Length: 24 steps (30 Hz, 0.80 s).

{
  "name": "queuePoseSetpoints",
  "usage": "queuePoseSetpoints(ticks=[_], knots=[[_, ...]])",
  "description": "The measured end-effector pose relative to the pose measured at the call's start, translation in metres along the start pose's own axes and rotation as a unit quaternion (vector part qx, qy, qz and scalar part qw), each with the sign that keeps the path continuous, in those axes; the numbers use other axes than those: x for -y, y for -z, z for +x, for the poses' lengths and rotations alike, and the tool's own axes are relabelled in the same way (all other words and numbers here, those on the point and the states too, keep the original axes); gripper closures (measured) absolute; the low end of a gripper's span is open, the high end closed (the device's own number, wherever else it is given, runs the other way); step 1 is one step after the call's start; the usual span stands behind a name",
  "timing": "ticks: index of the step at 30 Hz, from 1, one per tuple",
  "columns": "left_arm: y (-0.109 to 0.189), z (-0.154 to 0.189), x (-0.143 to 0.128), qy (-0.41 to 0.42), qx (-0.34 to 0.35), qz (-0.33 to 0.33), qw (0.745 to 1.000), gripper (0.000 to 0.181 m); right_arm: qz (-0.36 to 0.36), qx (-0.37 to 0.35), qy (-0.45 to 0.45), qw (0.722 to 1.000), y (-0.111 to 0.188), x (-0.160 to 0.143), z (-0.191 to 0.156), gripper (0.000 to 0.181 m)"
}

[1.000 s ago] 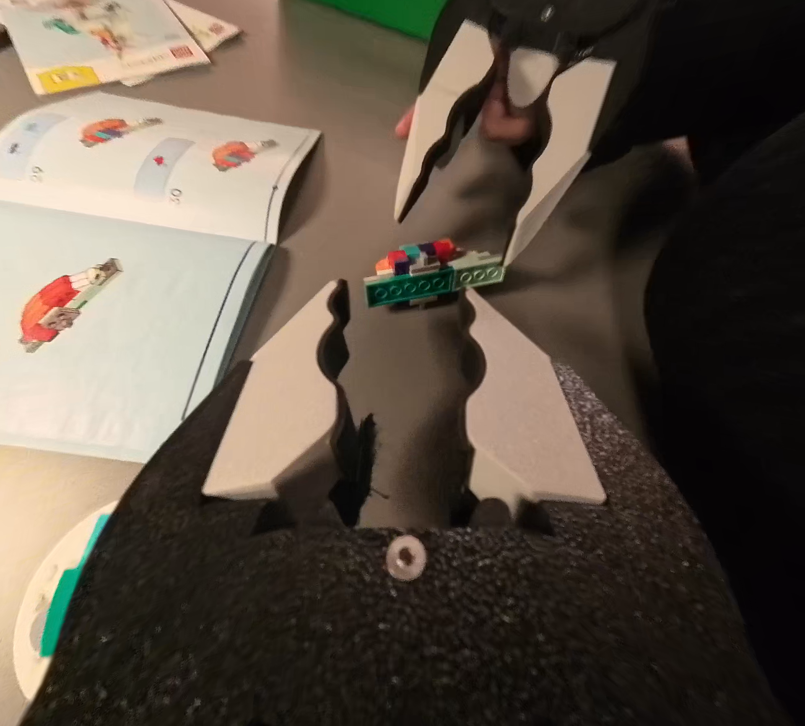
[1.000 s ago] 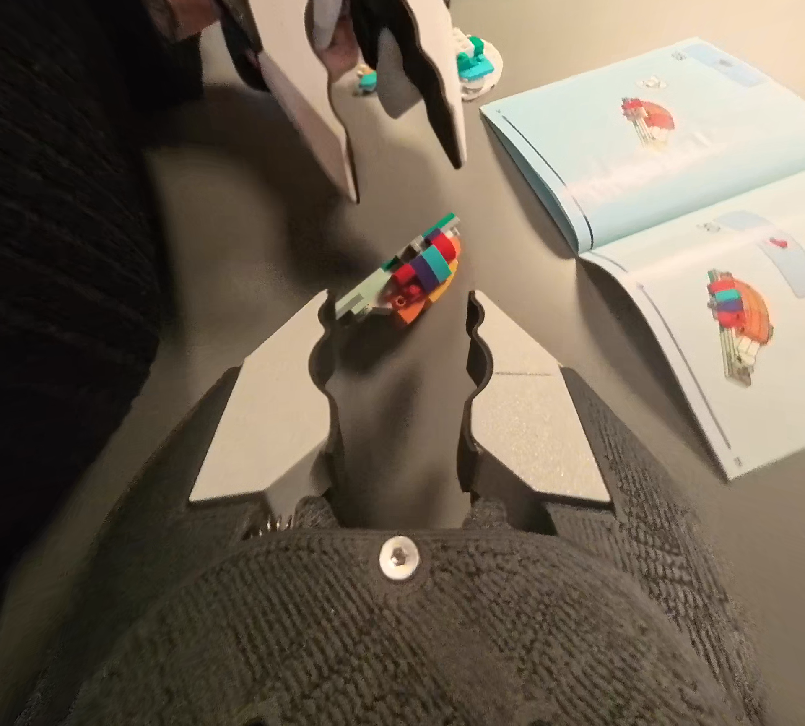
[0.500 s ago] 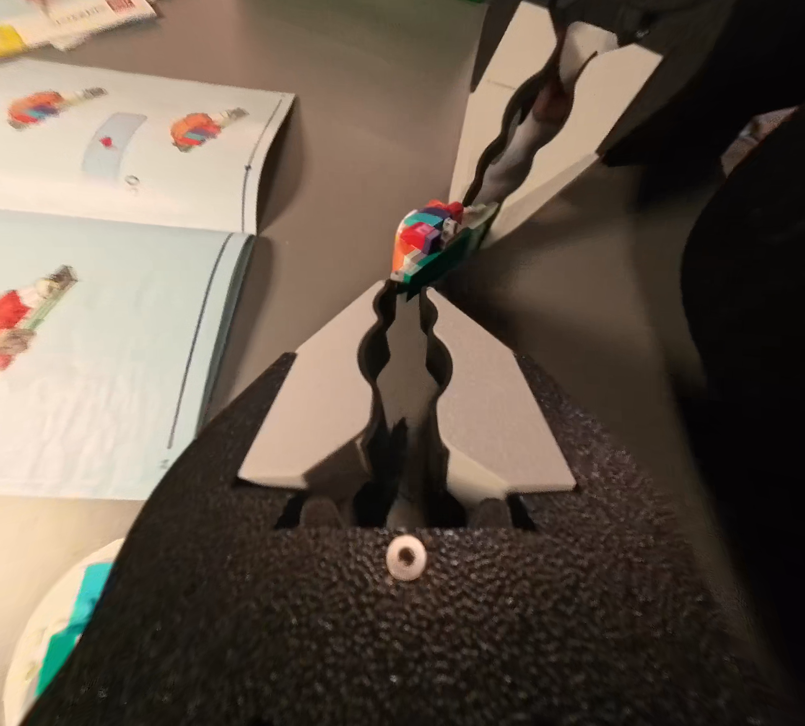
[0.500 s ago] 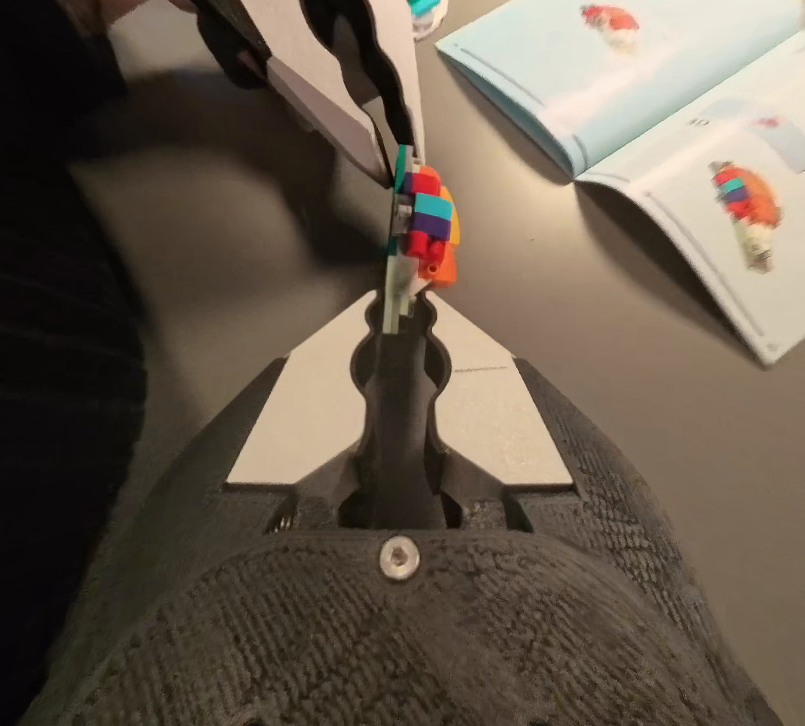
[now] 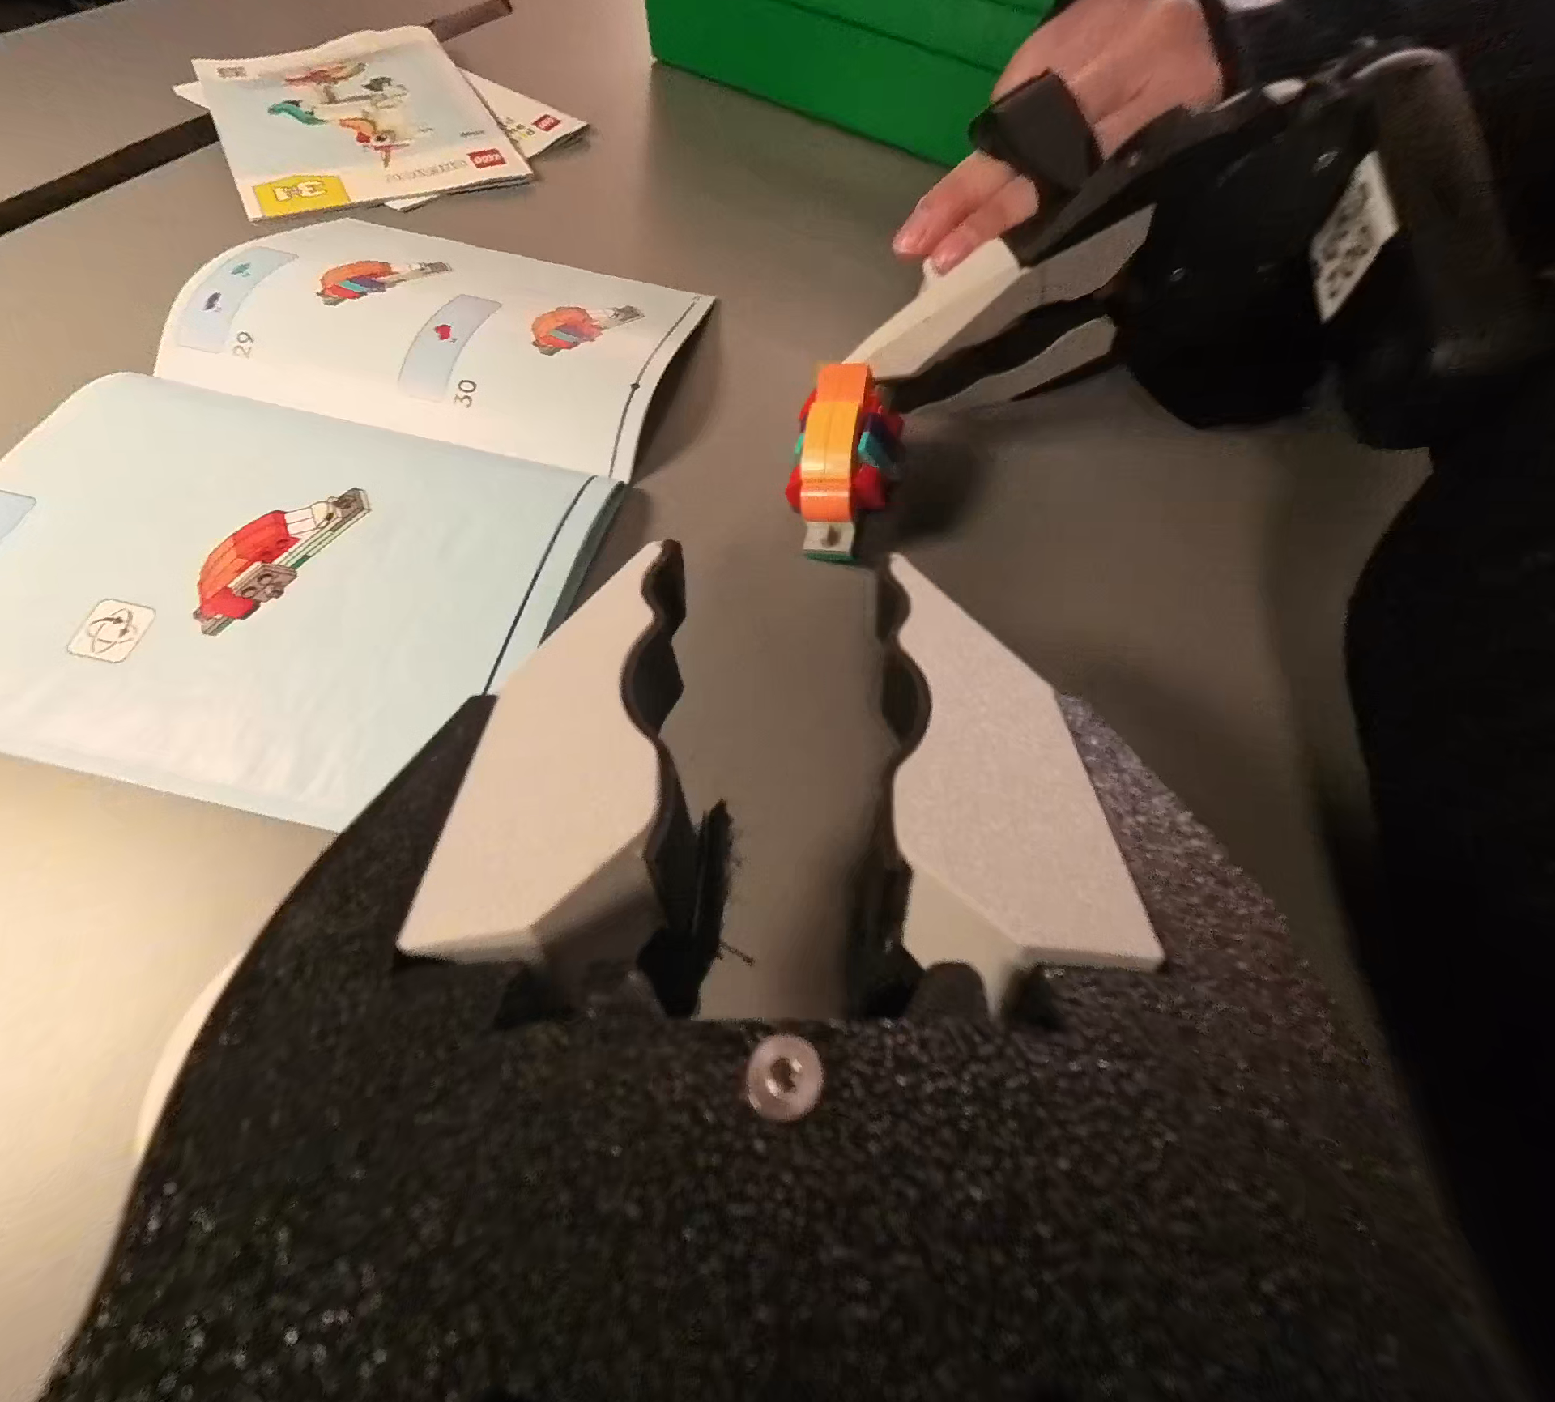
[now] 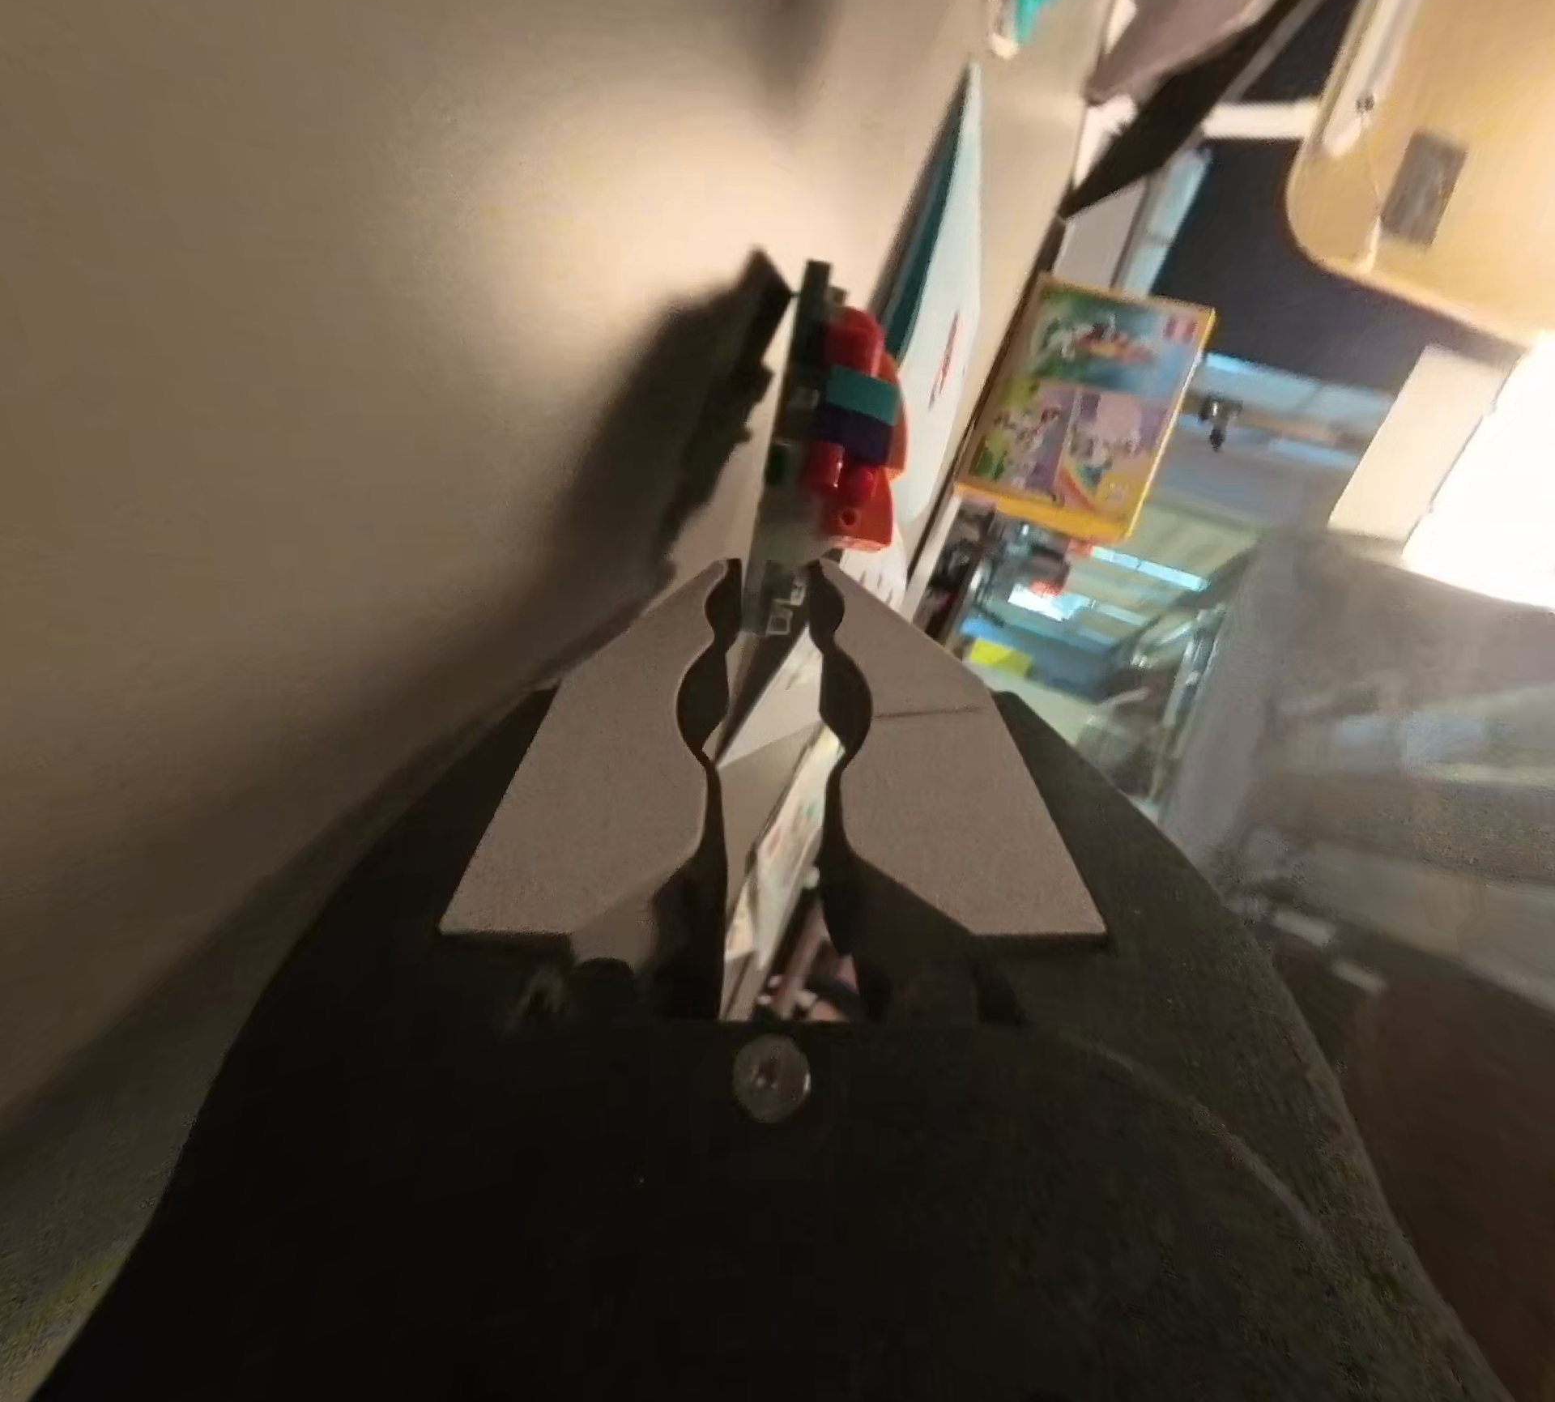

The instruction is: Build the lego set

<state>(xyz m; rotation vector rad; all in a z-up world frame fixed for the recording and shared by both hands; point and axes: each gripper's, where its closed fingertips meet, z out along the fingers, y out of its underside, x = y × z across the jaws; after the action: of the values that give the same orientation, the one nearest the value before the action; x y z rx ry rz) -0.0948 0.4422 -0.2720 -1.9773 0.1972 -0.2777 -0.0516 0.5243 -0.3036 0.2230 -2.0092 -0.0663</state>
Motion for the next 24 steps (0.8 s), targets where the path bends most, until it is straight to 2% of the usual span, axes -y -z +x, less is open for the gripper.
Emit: queuePoseSetpoints(ticks=[3,6,10,12,14,18,21,24], knots=[[0.001,0.009,0.005,0.027,-0.033,0.023,0.999,0.127,0.034,0.025,0.044,0.998,0.005,0.004,-0.009,0.164],[0.004,0.008,0.009,0.039,-0.037,0.042,0.998,0.123,0.048,0.050,0.015,0.997,0.014,-0.001,-0.010,0.155],[0.006,0.001,0.012,0.044,-0.020,0.056,0.997,0.124,0.028,0.091,-0.131,0.987,0.025,-0.022,-0.007,0.125],[0.005,-0.003,0.013,0.047,-0.010,0.057,0.997,0.124,0.015,0.067,-0.224,0.972,0.026,-0.035,0.003,0.120],[0.002,-0.009,0.016,0.041,0.017,0.052,0.998,0.126,0.023,-0.005,-0.334,0.942,0.025,-0.047,0.025,0.122],[-0.020,-0.020,0.036,0.004,0.067,0.028,0.997,0.130,0.017,-0.183,-0.512,0.839,0.019,-0.096,0.060,0.127],[-0.050,-0.025,0.045,-0.055,0.085,-0.033,0.994,0.139,0.020,-0.297,-0.557,0.776,0.018,-0.127,0.075,0.133],[-0.080,-0.054,0.044,-0.139,0.158,-0.109,0.971,0.138,-0.008,-0.364,-0.564,0.741,0.018,-0.157,0.089,0.143]])
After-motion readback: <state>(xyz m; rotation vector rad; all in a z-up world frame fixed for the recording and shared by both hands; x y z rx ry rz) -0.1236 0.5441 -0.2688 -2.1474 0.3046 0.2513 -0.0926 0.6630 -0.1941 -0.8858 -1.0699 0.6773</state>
